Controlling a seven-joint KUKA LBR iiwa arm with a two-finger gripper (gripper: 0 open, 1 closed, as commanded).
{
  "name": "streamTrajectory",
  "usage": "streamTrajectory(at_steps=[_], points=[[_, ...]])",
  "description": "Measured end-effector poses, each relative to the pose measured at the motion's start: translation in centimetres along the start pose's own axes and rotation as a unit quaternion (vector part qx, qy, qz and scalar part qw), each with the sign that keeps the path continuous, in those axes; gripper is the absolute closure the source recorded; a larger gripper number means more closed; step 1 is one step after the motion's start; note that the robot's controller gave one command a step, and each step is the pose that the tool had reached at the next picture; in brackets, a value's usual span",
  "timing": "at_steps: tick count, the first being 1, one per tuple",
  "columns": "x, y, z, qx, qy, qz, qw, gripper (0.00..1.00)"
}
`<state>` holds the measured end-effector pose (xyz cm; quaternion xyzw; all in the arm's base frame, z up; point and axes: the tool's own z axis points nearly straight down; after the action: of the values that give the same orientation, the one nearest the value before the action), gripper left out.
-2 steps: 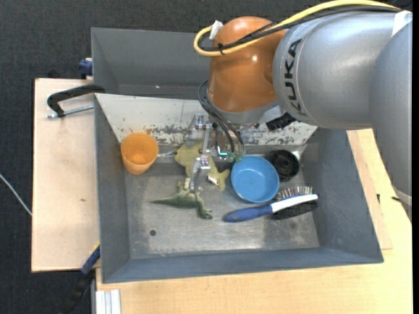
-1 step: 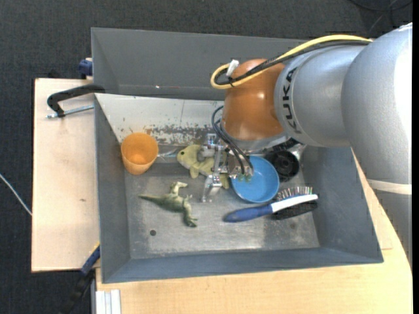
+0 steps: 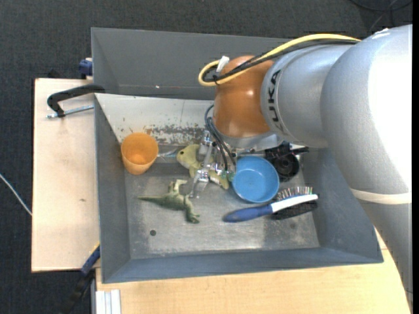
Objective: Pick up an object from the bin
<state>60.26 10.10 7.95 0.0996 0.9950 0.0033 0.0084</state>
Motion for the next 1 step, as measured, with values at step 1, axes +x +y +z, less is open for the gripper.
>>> streamTrajectory(at_steps=[1], points=[[0.46, 1.87, 0.06, 0.004, 0.0008, 0.094, 0.9955, 0.00]])
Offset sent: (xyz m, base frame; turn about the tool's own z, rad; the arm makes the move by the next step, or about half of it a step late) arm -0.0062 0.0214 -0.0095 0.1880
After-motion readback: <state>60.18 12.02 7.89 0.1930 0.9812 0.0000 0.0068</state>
